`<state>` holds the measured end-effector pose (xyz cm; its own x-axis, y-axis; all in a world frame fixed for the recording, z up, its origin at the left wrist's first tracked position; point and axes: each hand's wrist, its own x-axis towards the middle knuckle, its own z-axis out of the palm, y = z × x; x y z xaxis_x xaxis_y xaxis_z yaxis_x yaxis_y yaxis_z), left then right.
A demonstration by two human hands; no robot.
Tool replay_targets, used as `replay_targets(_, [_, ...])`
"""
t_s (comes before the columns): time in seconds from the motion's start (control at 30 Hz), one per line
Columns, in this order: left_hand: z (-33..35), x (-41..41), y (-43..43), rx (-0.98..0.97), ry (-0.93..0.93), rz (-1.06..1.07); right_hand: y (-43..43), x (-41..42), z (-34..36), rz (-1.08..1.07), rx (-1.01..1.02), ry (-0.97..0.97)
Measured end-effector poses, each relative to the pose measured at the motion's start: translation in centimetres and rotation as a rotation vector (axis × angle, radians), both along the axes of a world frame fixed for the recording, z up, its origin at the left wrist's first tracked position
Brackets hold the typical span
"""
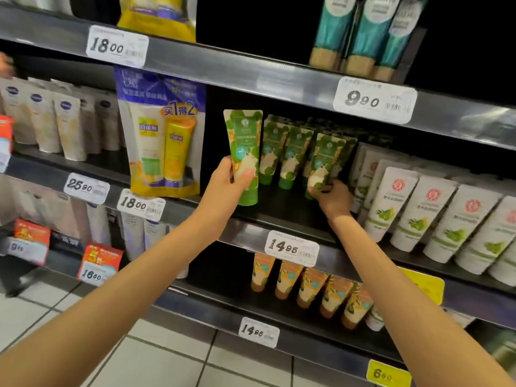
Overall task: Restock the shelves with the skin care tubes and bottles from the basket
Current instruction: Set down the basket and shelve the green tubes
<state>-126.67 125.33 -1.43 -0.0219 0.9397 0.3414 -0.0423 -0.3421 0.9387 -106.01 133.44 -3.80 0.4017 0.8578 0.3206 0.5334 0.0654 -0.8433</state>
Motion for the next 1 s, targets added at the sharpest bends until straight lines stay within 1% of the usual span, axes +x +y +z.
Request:
replay_targets(0.1, [-0.1, 0.5, 0.2, -0.058, -0.010, -0.039, 0.3, 0.0, 0.1, 0.001, 0.024, -0.029])
replay_targets(0.27, [-0.5, 0.7, 0.0, -0.098, -0.006, -0.088, 0.7, -0.2, 0.0, 0.004, 0.049, -0.076])
replay_targets(0.4, [-0.9, 0.5, 0.1, -0.158, -0.054, -0.092, 1.0, -0.2, -0.1, 0.008, 0.010, -0.094])
replay_targets(0.47, [-1.1, 0.3, 0.2, -0.169, -0.051, -0.096, 1.0, -0.2, 0.1, 0.009, -0.029, -0.053])
replay_targets(0.53, [-1.2, 0.0, 0.3, -0.172, -0.039, -0.106, 0.8, -0.5, 0.4, -0.054, -0.032, -0.022])
replay_targets(0.63, [-1.3, -0.2, 0.6, -0.179, -0.039, -0.110, -0.7, -2.1, 1.6, -0.248, 0.098, 0.023])
replay_targets(0.67, [-1.3, -0.3, 0.7, -0.180, -0.041, -0.110, -1.6, -2.7, 2.3, -0.225, 0.144, 0.039])
replay_targets(0.7, [-1.3, -0.3, 0.8, -0.179, -0.051, -0.114, -2.5, -3.4, 3.1, -0.115, 0.153, 0.017])
replay_targets(0.73, [-1.2, -0.4, 0.8, -0.178, -0.073, -0.127, -3.4, -4.0, 3.7, 0.081, 0.128, -0.051])
replay_targets(0.8, [-1.0, -0.6, 0.8, -0.171, -0.145, -0.177, -5.2, -5.3, 4.6, 0.529, 0.013, -0.233])
replay_targets(0.83, [-0.9, -0.8, 0.8, -0.164, -0.176, -0.204, -5.9, -5.8, 4.6, 0.673, -0.013, -0.289])
replay_targets(0.87, [-0.7, -0.8, 0.8, -0.152, -0.191, -0.225, -6.3, -6.1, 4.5, 0.738, -0.005, -0.324])
replay_targets(0.9, [-0.5, -0.9, 0.7, -0.139, -0.187, -0.243, -6.6, -6.4, 4.3, 0.739, 0.029, -0.336])
replay_targets(1.0, [-0.1, -0.6, 0.5, -0.107, -0.099, -0.319, -6.9, -6.2, 4.1, 0.671, 0.084, -0.328])
